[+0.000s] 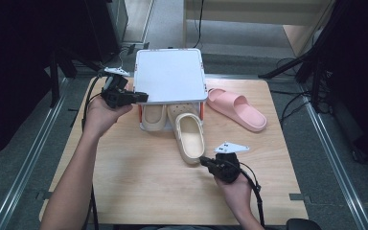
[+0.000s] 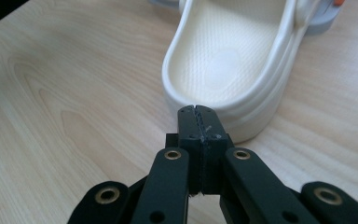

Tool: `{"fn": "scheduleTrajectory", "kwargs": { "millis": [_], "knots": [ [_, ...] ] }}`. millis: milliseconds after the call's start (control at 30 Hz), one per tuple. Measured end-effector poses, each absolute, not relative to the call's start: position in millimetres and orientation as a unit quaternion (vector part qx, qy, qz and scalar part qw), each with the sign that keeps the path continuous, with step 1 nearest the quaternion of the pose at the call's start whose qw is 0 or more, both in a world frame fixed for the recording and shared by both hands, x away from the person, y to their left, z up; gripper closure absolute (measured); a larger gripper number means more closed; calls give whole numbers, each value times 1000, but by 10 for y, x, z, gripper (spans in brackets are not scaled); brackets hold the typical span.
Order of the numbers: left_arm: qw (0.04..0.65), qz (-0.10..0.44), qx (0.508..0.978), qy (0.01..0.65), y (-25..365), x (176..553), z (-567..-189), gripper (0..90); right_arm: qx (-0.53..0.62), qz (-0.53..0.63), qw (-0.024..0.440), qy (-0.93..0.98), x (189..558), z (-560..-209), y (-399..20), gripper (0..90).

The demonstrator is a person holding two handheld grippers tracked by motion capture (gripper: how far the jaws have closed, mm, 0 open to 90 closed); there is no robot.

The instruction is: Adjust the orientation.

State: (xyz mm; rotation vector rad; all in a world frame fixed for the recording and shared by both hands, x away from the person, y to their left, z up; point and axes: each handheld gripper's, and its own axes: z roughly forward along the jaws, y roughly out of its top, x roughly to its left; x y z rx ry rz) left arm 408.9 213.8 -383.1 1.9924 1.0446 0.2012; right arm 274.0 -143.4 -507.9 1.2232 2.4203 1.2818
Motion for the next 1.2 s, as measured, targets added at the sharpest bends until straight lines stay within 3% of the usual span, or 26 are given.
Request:
{"fn": "scheduleTrajectory", "kwargs": {
  "millis": [200, 600, 1200],
  "knots": [
    [427, 80, 798, 418, 2136, 4086, -3833, 807, 408, 402, 72, 817, 2782, -5211, -1377, 900],
    [427, 80, 797, 418, 2139, 4087, -3833, 806, 395, 419, 73, 814, 2863, -5148, -1219, 900],
    [429, 80, 798, 416, 2144, 4089, -3836, 800, 393, 432, 72, 809, 3317, -5075, -997, 900]
  ]
}}
